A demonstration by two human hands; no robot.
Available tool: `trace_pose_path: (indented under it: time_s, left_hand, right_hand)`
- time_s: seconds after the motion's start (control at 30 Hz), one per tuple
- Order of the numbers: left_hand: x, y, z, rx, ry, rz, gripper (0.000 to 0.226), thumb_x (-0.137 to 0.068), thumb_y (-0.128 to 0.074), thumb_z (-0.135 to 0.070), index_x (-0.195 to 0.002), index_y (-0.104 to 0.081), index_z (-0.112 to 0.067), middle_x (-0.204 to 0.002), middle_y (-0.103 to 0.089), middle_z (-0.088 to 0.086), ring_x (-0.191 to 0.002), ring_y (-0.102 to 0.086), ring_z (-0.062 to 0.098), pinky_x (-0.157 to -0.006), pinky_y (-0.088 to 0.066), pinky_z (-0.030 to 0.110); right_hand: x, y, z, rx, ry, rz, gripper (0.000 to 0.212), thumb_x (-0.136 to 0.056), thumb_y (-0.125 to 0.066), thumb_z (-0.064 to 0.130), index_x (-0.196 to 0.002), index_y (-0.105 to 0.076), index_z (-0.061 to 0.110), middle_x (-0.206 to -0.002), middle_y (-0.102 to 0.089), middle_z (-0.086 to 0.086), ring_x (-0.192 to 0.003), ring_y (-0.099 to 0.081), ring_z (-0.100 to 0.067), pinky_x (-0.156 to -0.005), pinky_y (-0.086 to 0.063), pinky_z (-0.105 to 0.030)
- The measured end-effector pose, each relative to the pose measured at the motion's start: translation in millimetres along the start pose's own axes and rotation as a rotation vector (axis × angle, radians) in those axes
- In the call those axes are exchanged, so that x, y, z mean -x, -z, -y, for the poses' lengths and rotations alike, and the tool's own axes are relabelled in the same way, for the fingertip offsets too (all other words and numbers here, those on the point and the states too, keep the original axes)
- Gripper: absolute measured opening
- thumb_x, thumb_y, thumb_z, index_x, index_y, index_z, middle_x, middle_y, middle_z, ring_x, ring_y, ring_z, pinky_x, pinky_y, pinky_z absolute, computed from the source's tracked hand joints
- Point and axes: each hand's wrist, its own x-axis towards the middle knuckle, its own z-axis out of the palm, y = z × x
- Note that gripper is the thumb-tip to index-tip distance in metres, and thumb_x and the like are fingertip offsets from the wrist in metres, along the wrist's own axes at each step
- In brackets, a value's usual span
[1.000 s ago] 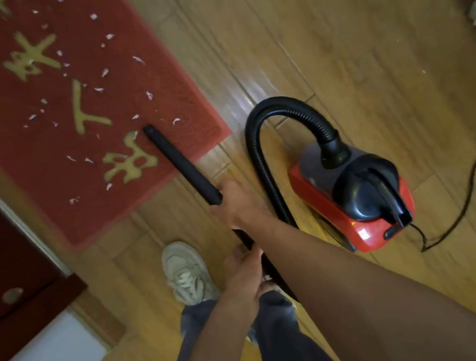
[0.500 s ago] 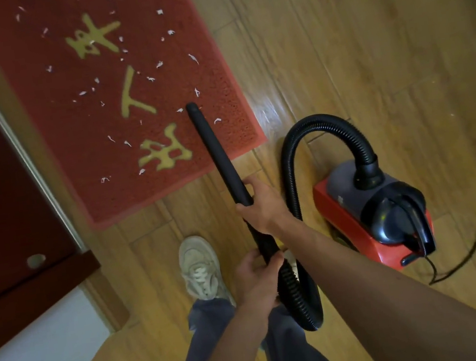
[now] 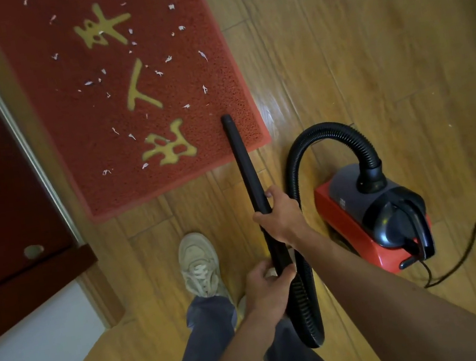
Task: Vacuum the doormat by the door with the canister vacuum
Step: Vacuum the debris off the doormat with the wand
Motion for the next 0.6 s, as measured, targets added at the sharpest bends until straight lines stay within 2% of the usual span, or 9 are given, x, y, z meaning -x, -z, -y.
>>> trace_pose_path:
  time_s: [0.1, 0.17, 0.3, 0.37, 0.47, 0.6]
  left_hand:
    - [-1.3, 6.4, 0.1, -0.029, -0.008, 0.001, 0.004, -0.087, -0.073, -0.027, -0.088, -0.069, -0.027, -0.082, -0.075, -0.002, -0.077, -0.073, 0.018, -0.077, -0.061, 0.039]
    - [-0.5, 11.1, -1.6, -0.030, -0.007, -0.001, 0.006, -0.086, -0.073, -0.027, -0.090, -0.069, -0.026, -0.086, -0.076, -0.001, -0.080, -0.073, 0.019, -0.081, -0.061, 0.042]
    - [2.6, 22.7, -6.4, 0.022, 0.000, -0.014, 0.008, -0.087, -0.073, -0.025, -0.090, -0.067, -0.027, -0.092, -0.075, 0.002, -0.086, -0.073, 0.020, -0.077, -0.062, 0.042]
    - [1.7, 30.2, -8.7, 0.032, -0.005, -0.032, 0.009, -0.086, -0.074, -0.027, -0.091, -0.067, -0.027, -0.092, -0.075, 0.003, -0.087, -0.073, 0.021, -0.081, -0.061, 0.045]
    - [-0.9, 41.6, -12.3, 0.048, -0.010, -0.057, 0.010, -0.084, -0.075, -0.029, -0.090, -0.067, -0.028, -0.092, -0.076, 0.004, -0.087, -0.073, 0.022, -0.085, -0.059, 0.047]
    - [-2.5, 55.5, -15.4, 0.070, -0.014, -0.043, 0.013, -0.086, -0.073, -0.030, -0.097, -0.067, -0.026, -0.091, -0.076, 0.004, -0.085, -0.073, 0.022, -0.081, -0.060, 0.047]
  right_hand:
    - [1.3, -3.9, 2.7, 0.008, 0.008, -0.015, 0.033, -0.088, -0.065, 0.025, -0.112, -0.042, 0.023, -0.088, -0.064, -0.009, -0.072, -0.065, -0.025, -0.060, -0.052, -0.034]
    - [3.8, -6.0, 7.1, 0.008, 0.046, -0.034, 0.031, -0.087, -0.064, 0.024, -0.109, -0.043, 0.024, -0.087, -0.064, -0.009, -0.071, -0.064, -0.026, -0.062, -0.055, -0.038]
    - [4.9, -11.9, 22.6, 0.006, 0.090, -0.015, 0.030, -0.087, -0.064, 0.022, -0.107, -0.042, 0.025, -0.086, -0.066, -0.011, -0.072, -0.067, -0.028, -0.065, -0.059, -0.044]
    - [2.0, -17.6, 30.5, 0.027, 0.098, -0.005, 0.030, -0.086, -0.064, 0.022, -0.106, -0.043, 0.025, -0.085, -0.067, -0.011, -0.073, -0.067, -0.029, -0.067, -0.058, -0.045]
    - [-4.0, -27.1, 39.7, 0.055, 0.075, 0.000, 0.035, -0.085, -0.065, 0.025, -0.114, -0.046, 0.021, -0.088, -0.067, -0.009, -0.080, -0.067, -0.029, -0.074, -0.058, -0.046]
    - [-6.6, -35.9, 51.0, 0.066, 0.077, -0.002, 0.039, -0.085, -0.066, 0.026, -0.119, -0.047, 0.020, -0.094, -0.068, -0.009, -0.085, -0.067, -0.030, -0.077, -0.058, -0.048]
